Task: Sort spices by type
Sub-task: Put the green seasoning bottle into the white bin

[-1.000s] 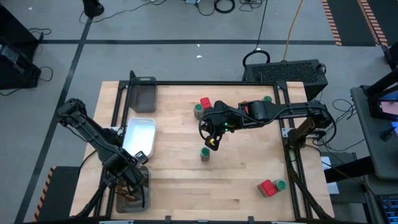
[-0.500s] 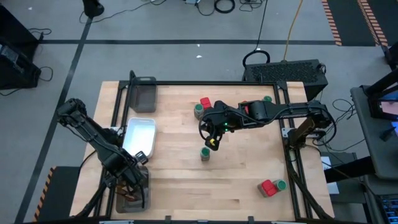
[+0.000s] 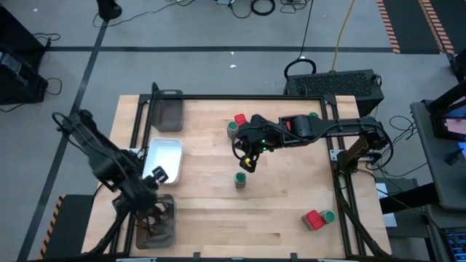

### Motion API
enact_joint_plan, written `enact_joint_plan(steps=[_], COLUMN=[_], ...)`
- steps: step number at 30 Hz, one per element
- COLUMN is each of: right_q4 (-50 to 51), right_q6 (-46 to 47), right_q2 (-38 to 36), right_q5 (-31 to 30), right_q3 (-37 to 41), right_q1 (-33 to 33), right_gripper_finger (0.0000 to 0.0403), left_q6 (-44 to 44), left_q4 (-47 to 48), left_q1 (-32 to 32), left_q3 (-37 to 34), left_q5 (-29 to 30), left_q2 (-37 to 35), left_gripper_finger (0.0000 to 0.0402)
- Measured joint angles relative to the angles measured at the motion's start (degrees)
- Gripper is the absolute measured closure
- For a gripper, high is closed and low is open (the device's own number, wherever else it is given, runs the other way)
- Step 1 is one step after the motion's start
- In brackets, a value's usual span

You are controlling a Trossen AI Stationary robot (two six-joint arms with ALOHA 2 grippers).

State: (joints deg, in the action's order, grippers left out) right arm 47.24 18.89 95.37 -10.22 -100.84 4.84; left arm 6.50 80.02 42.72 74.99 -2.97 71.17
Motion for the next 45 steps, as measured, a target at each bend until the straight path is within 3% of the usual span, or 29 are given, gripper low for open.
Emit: enact_joint_plan(steps=[3,6,13,16,20,25,28,33,38,42,45], right_q4=[0.48,2.03,4.76,6.76,9.10,10.17,11.36,18.14,20.55,20.13,18.83], right_q6=[-0.10,-0.12,-1.86,-3.23,-8.95,-19.04,-25.75,-33.04,-33.43,-29.55,-23.75], right_q2=[0.00,0.00,-0.61,-1.34,-2.09,-2.40,-2.40,-3.12,-4.42,-4.83,-4.98], right_q5=[0.00,0.02,0.04,0.39,6.10,14.23,16.95,18.16,18.32,20.70,21.03], right_q3=[0.00,0.00,0.00,0.00,0.00,0.00,0.00,0.02,0.02,0.02,0.02], right_q1=[-0.48,-1.07,-3.01,-4.41,-8.24,-15.67,-20.53,-28.85,-36.82,-41.67,-43.28], right_gripper_finger=[0.0403,0.0403,0.0403,0.0403,0.0403,0.0403,0.0403,0.0403,0.0403,0.0403,0.0403], left_q6=[0.42,3.29,14.56,19.01,20.82,15.99,12.53,11.82,8.91,2.81,2.10], left_q4=[-2.01,-10.30,-35.56,-44.45,-51.93,-61.10,-66.59,-73.15,-74.15,-73.92,-74.94], left_q1=[-0.24,-2.65,-16.89,-25.54,-39.17,-55.51,-62.18,-67.65,-72.04,-76.89,-77.85], left_q3=[1.76,1.64,-1.80,-4.14,-6.41,-7.61,-7.68,-7.72,-7.70,-7.66,-7.68], left_q5=[9.85,18.06,19.06,15.71,9.02,-7.85,-14.29,-16.48,-17.41,-24.47,-25.97], left_q2=[-3.44,-7.76,-14.38,-14.63,-11.79,-4.94,0.71,6.82,10.05,15.32,19.09], left_gripper_finger=[0.0262,0.0262,0.0262,0.0262,0.0262,0.0262,0.0262,0.0262,0.0262,0.0262,0.0262])
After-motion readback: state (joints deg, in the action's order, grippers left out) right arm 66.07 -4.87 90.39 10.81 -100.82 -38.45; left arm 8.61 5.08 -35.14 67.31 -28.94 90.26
